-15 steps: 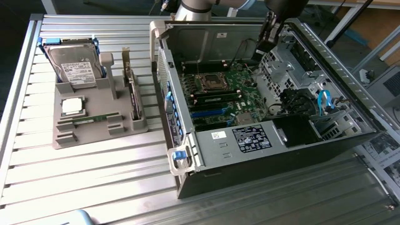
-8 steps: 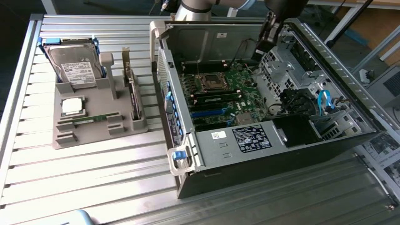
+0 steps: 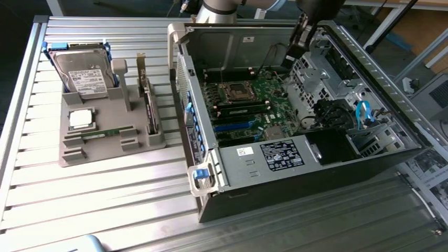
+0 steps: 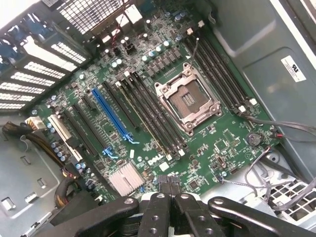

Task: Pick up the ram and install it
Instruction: 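Press down the ram until it locks into place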

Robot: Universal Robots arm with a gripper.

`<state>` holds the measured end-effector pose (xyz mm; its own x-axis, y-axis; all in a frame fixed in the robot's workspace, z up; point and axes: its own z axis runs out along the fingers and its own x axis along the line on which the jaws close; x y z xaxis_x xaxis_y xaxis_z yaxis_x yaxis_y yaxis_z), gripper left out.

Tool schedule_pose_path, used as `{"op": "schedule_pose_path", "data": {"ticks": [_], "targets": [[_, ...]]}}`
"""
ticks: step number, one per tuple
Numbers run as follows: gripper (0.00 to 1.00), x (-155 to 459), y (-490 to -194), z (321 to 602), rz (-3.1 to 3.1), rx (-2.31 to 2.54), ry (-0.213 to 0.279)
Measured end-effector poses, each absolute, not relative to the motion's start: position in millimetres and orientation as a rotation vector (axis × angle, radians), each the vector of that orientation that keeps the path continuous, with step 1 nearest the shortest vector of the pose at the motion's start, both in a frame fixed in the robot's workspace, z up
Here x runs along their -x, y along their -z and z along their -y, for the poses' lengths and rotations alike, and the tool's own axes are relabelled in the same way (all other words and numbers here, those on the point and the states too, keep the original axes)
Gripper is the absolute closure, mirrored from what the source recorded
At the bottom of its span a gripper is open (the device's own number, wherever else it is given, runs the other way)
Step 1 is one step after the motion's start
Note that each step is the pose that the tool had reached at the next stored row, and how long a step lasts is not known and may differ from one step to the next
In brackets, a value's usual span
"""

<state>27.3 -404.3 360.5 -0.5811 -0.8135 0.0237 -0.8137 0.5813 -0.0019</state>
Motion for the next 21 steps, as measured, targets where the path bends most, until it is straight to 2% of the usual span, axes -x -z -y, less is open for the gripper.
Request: {"op": "schedule_pose_path", "data": {"ticks": [21], "targets": [[0.89, -26.2, -359.6, 403.7, 2.841, -1.291, -0.018]]}}
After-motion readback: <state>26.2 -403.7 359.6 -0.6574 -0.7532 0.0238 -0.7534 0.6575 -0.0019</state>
